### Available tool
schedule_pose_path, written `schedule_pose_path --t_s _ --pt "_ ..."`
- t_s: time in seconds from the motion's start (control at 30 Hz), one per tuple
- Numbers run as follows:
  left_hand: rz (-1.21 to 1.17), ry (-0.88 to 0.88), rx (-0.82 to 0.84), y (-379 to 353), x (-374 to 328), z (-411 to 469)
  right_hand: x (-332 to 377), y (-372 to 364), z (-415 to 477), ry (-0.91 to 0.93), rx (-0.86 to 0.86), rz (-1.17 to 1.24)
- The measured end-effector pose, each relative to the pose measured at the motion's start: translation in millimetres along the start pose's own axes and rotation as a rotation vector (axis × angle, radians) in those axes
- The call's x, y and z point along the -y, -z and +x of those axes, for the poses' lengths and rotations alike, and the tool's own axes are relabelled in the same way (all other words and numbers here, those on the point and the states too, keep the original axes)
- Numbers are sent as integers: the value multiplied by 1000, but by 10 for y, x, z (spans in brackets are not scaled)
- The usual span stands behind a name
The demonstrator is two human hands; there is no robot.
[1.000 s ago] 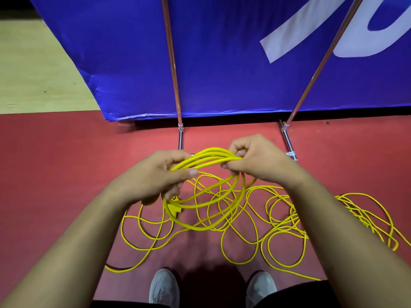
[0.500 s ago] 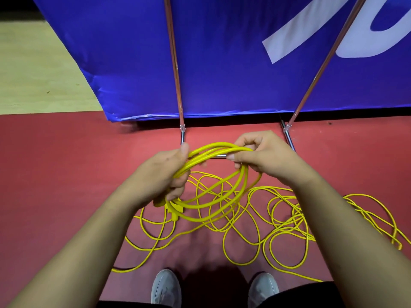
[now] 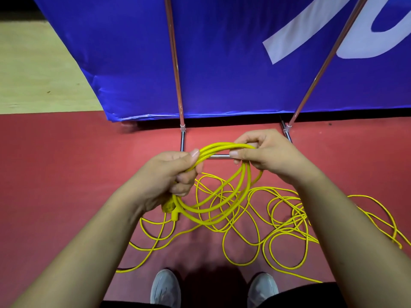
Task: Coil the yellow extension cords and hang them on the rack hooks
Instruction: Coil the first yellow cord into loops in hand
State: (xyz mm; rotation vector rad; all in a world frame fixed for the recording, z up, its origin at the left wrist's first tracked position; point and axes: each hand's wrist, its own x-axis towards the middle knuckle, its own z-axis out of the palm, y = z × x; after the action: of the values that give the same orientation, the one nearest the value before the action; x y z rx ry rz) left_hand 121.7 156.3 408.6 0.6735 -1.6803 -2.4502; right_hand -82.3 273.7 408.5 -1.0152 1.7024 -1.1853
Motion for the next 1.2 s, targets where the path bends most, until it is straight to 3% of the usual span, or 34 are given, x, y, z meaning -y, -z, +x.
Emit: schedule_pose_path --t_s 0.23,0.37,0.6,0.7,0.83,0.93,1.0,1.07,1.2 --pt "-192 68 -5 12 -55 -25 -217 -72 117 24 -132 -121" --pt "-377 2 20 66 -124 20 -324 -51 165 29 -158 -142" --pt "-666 -163 -42 181 -279 13 -875 -192 262 -149 149 -165" --pt "-687 -236 -113 200 -313 -18 -1090 -202 241 -266 153 -178" --pt "-655 -328 -223 267 -323 -57 -980 -215 261 -357 -37 207" --pt "-519 -321 -249 318 -368 -98 -725 -203 267 -284 -248 408" --pt "-416 -295 -321 322 -385 -104 -605 -168 249 -227 -329 228" --pt "-320 -326 -378 308 -366 -76 -468 -121 178 -204 -276 -101" --pt "80 -335 -435 286 -230 -3 -132 -94 -29 -251 244 -498"
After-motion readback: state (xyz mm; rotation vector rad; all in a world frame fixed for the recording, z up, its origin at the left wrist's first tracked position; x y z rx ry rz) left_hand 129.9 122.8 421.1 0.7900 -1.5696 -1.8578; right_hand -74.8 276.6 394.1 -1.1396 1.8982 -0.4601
